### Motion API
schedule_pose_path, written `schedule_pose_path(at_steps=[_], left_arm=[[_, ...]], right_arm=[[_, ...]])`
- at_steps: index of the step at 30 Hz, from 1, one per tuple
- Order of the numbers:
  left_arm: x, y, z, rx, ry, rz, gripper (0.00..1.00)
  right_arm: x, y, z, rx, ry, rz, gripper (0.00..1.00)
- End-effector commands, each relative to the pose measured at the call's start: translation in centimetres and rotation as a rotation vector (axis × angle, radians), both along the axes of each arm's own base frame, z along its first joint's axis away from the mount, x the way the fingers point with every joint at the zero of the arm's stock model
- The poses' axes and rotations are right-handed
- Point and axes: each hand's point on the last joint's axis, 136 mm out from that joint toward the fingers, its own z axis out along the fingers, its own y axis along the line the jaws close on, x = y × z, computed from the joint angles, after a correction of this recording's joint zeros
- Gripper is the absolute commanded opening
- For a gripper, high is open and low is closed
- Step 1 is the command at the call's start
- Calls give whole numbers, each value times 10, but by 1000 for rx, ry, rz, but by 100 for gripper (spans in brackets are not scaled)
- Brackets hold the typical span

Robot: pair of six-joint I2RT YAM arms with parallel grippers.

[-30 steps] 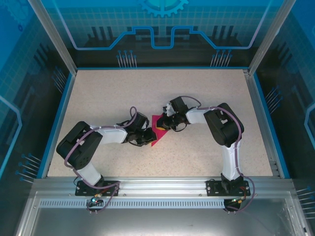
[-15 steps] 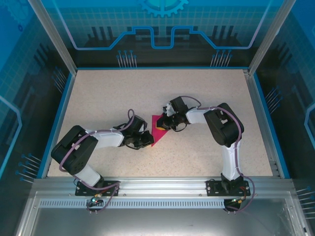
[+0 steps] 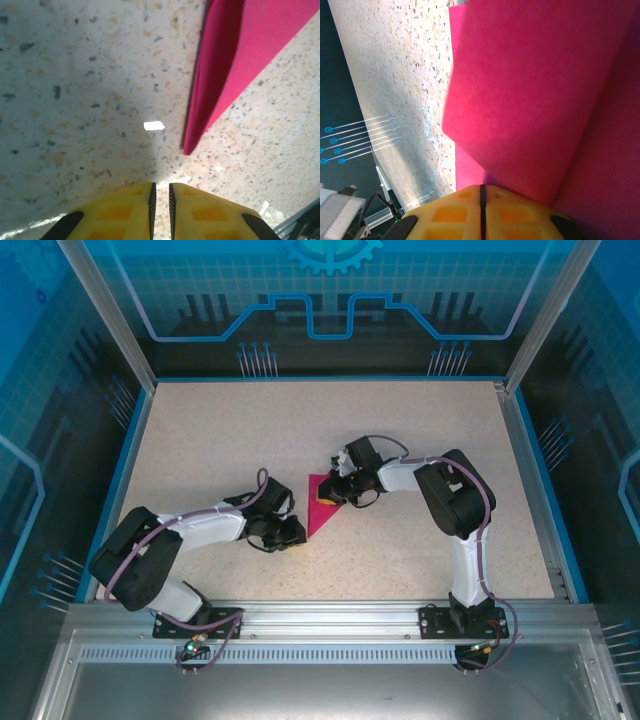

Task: Fold a paper plane with a square sheet of paper (pick it up from the middle)
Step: Fourth fold the wing at the center of the table.

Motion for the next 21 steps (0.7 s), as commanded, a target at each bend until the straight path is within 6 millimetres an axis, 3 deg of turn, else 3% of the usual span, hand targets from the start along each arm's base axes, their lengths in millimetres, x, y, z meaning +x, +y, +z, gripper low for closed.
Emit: schedule_pose_path(at_steps=[1,5,10,15,21], left_arm=[[21,-13,29,-38,-76,1,19],[44,-34,40,-105,-106,14,20],[58,-41,20,-86,-71,43,19],[40,-31,-13,-45,25,65,19],[11,-14,-28,-12,87,61,19]], right_arm=[[-17,-26,-53,-154,108,-38,9],[-18,-28,-54,-157,112,-40,9],[-17,-25,-52,-150,110,-38,9],[-17,-27,-52,-157,111,-37,9],[-18,-28,-53,-162,113,-35,9]])
